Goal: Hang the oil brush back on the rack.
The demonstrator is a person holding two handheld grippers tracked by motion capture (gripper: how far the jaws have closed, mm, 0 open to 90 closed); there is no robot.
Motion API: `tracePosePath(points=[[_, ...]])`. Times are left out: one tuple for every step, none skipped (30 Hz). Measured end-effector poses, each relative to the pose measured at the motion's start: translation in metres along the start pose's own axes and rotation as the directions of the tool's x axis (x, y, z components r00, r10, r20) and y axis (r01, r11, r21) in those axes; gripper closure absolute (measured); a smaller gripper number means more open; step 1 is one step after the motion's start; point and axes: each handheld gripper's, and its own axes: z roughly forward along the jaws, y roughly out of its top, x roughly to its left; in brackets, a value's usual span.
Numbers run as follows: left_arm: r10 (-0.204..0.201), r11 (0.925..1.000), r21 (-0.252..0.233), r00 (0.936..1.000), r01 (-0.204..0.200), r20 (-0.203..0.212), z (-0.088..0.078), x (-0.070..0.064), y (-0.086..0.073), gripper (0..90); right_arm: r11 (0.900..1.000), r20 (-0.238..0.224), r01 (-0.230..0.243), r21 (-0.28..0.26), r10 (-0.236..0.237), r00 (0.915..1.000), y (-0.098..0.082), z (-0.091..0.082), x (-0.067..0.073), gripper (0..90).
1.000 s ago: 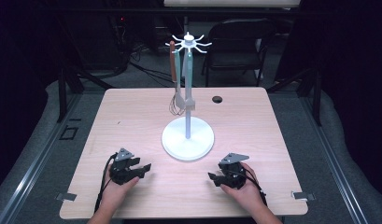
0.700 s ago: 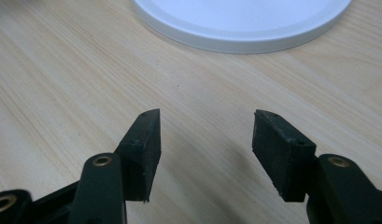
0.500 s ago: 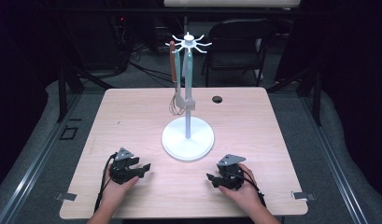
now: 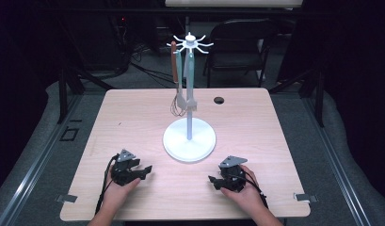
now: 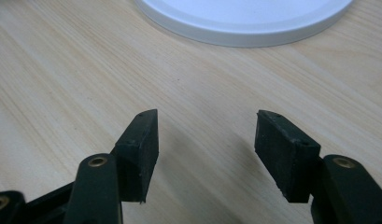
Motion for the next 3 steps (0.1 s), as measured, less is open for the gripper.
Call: tracePosePath(points=[[0.003, 1.0000, -0.002, 0.9999, -0.003, -0.012, 0.0001, 0.0008, 0.0000, 36.0, 1.000, 0.011, -0.004, -0.003, 0.004, 0.9999, -0.0004, -0.0008, -0.0031, 38.8], [0.004, 1.0000, -0.004, 0.9998, -0.004, -0.021, 0.0002, 0.0012, 0.0001, 35.7, 1.000, 0.014, -0.010, -0.001, 0.010, 0.9998, -0.0003, -0.0019, -0.0053, 38.1], [0.004, 1.0000, -0.004, 0.9998, -0.004, -0.021, 0.0002, 0.0012, 0.0001, 35.2, 1.000, 0.013, -0.016, 0.000, 0.016, 0.9998, -0.0005, -0.0028, -0.0080, 37.3]])
